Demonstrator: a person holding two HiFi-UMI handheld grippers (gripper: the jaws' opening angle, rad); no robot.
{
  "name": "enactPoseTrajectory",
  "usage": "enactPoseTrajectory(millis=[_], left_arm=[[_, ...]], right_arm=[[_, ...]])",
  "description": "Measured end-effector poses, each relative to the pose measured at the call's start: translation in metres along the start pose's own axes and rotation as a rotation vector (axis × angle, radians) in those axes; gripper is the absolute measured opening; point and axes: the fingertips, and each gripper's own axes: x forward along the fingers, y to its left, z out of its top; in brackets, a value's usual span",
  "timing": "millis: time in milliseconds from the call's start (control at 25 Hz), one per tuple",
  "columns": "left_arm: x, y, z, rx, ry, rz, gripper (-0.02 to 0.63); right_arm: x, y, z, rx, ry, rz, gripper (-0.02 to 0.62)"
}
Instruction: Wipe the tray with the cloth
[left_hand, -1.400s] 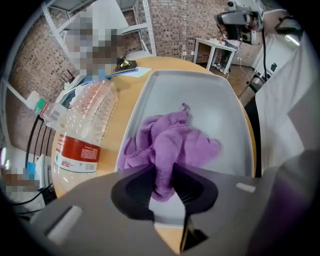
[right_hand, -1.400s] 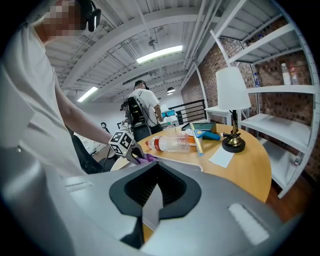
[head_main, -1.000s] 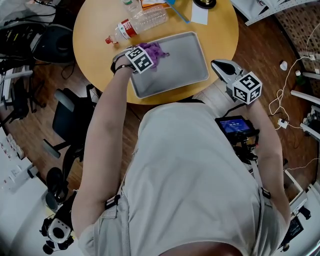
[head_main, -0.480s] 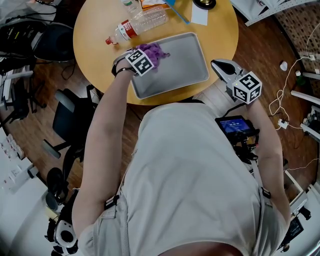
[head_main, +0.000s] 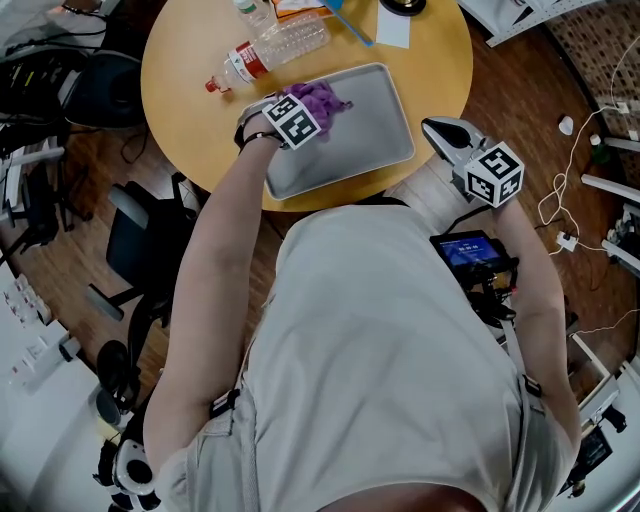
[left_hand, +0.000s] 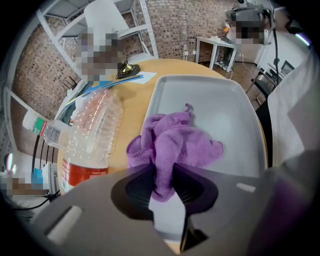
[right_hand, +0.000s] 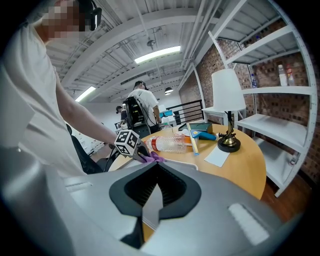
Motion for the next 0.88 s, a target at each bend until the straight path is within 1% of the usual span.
enactPoseTrajectory(millis=[200,440,560,680,880], left_arm=[[0.005,0.001,0.016,0.001,-0.008,-0.007,0.101],[0.004,-0.009,0.021,-0.007,-0.003,-0.027,0.098],[0.000,-0.025,0.019,0.006,0.003,-0.047,0.097],[-0.006,-0.050,0.018,0.016,-0.001,-0.065,0.097],[-0.013,-0.092,0.012,-0.005,-0.006,-0.102,0.097]], right_arm=[[-0.005,-0.006,-0.006,0.015,-0.003,-0.020,0.003],[-0.006,-0.007,-0.009,0.022,-0.004,-0.021,0.003],[-0.005,-0.006,-0.007,0.019,-0.007,-0.017,0.003],[-0.004,-0.005,-0.006,0.016,-0.005,-0.011,0.003],[0.000,-0.002,-0.005,0.011,-0.001,0.000,0.003]])
